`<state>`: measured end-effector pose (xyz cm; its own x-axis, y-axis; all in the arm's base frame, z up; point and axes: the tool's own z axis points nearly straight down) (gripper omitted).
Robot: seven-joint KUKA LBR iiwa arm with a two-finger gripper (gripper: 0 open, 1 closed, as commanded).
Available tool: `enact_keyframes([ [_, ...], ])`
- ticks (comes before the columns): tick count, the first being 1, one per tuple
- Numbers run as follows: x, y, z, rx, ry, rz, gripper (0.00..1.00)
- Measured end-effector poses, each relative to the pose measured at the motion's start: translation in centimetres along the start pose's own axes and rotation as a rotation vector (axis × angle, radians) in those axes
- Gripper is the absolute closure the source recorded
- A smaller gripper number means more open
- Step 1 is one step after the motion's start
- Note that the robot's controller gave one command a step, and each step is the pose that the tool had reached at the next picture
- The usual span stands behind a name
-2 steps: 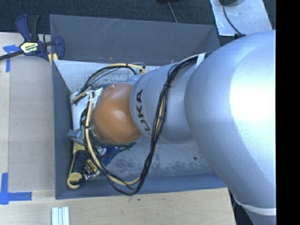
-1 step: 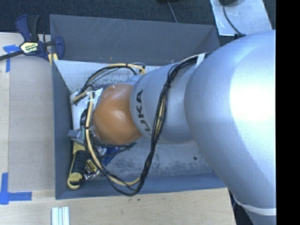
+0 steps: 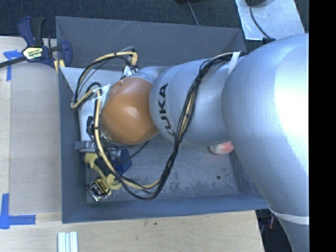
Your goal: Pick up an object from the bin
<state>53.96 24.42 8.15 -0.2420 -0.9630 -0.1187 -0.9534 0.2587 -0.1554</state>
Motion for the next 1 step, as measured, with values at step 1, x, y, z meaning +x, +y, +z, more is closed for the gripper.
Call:
enact_keyframes([
  [1, 0.67, 1.94, -0.41, 0.022, -0.01, 0.124, 1.0],
])
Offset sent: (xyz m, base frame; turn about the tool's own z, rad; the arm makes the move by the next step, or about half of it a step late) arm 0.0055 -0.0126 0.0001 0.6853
